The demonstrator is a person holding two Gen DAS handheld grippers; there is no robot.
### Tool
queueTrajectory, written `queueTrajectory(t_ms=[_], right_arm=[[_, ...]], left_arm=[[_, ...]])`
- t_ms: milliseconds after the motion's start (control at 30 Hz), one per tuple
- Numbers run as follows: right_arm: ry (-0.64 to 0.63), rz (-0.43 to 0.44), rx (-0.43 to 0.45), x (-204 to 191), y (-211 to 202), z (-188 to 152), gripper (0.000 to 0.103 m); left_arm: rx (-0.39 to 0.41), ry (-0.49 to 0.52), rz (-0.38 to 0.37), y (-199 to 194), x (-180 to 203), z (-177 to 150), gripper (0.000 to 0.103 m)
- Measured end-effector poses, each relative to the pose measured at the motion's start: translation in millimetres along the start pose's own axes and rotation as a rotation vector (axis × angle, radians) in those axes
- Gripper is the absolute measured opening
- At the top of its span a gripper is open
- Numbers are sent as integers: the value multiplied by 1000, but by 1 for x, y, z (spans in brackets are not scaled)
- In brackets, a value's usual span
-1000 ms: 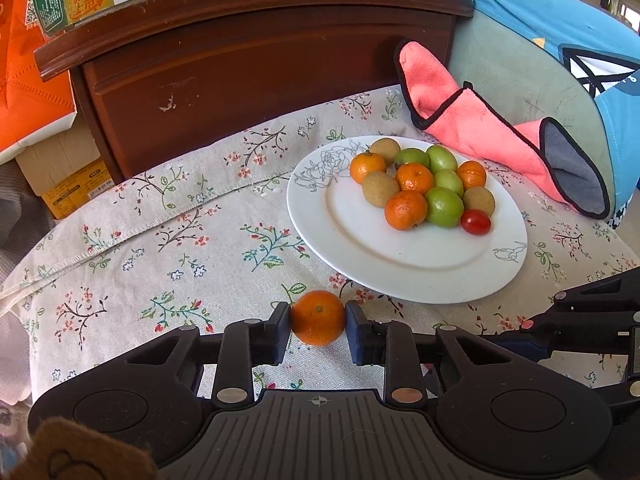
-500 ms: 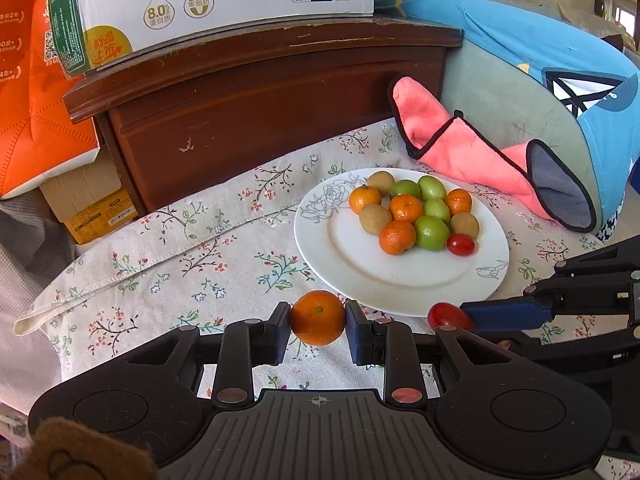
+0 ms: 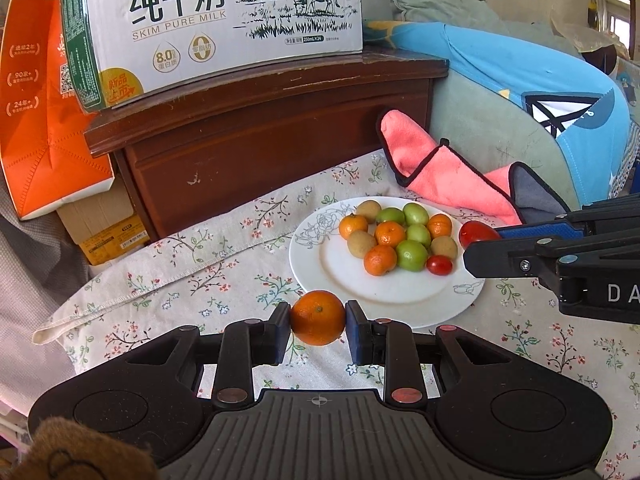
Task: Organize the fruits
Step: 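Carry both held fruits onto the plate and open both grippers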
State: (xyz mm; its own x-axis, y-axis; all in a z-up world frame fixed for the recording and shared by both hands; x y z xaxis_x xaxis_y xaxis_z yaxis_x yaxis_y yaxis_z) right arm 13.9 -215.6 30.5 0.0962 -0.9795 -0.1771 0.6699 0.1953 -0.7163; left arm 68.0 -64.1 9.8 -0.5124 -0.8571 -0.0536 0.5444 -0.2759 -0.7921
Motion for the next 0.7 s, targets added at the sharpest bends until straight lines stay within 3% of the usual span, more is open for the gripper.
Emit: queueTrajectory(t_ms=[400, 700], right_arm=[[59, -23, 56, 24, -17, 10, 20], [116, 18, -5, 36, 7, 13, 20]], left_arm=[[50, -53, -63, -2, 1, 15, 26], [27, -107, -135, 21, 1, 23, 26]])
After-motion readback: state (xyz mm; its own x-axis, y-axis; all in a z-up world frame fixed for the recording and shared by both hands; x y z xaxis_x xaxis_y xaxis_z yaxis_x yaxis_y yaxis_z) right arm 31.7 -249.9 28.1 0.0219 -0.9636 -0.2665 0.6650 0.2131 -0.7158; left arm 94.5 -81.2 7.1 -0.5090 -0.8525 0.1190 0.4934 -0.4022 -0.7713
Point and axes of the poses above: each gripper's, at about its wrist camera, not at the fingertips, and y roughly the way its jaws point, x to its right, z to its top, the point moved 2 cm from there along y, roughly the way its jaws point, and after that the axes turned 11 degrees about -x, right-handed, at the moved point
